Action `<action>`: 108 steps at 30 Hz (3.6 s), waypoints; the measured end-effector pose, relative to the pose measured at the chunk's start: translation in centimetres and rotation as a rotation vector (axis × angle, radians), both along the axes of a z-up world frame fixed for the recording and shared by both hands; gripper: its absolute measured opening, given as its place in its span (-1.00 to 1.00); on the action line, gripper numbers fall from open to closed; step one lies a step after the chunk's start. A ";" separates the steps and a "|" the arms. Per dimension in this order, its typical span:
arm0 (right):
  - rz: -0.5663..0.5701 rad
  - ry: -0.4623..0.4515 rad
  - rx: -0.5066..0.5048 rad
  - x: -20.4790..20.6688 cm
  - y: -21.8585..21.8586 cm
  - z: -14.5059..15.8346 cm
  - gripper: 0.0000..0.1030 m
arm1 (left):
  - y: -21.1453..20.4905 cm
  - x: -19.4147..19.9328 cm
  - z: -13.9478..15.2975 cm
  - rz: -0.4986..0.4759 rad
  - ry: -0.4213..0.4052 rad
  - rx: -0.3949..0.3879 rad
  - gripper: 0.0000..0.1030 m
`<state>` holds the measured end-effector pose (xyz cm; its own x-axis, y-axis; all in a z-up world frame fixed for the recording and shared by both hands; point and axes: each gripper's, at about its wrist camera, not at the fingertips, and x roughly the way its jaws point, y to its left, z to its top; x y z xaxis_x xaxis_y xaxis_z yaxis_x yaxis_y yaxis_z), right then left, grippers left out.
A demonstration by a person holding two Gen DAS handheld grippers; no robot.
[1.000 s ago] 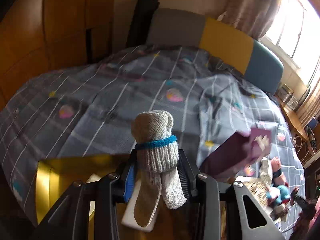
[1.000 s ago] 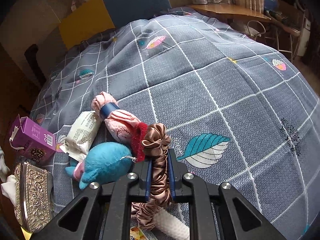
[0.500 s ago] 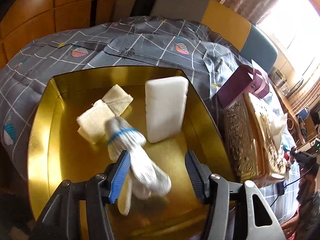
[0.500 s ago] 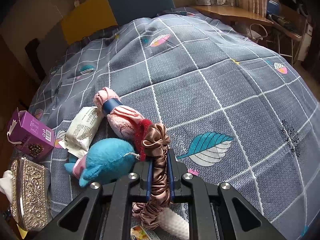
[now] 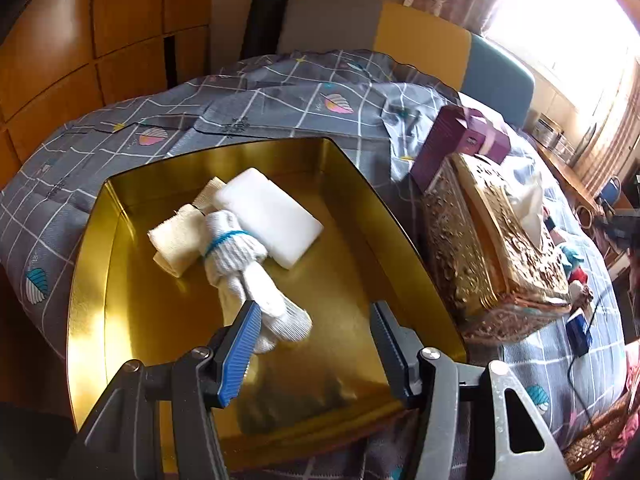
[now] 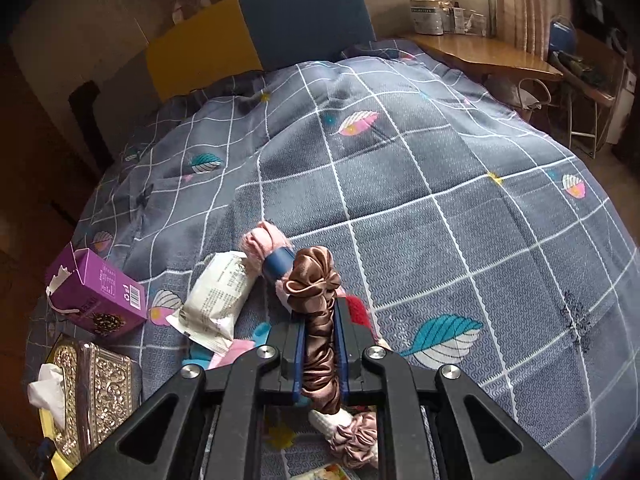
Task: Organize soft objects
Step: 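Carry the brown scrunchie into the gold tray and open the right tool, then move both tools back toward the remaining toys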
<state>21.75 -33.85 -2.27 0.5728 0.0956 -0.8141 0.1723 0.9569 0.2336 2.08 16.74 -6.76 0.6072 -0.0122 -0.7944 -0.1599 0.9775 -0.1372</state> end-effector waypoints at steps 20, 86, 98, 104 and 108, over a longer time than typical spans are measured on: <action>0.741 -0.232 0.006 -0.4 31.0 9.5 -0.75 | 3.2 -1.6 0.8 0.086 -0.046 0.036 0.11; 0.425 -0.189 -0.121 -12.5 17.3 2.4 0.76 | 1.8 -2.7 2.1 0.031 -0.120 0.032 0.11; -0.024 0.084 0.131 -11.8 0.8 -3.0 0.81 | -1.7 -2.3 5.9 -0.108 -0.214 -0.013 0.11; -0.085 0.181 0.226 -11.8 -0.4 -5.9 0.81 | -4.9 -1.4 7.5 -0.212 -0.240 -0.017 0.11; -0.097 0.232 0.220 -11.2 0.0 -7.3 0.82 | -7.7 -0.8 8.3 -0.302 -0.245 -0.029 0.11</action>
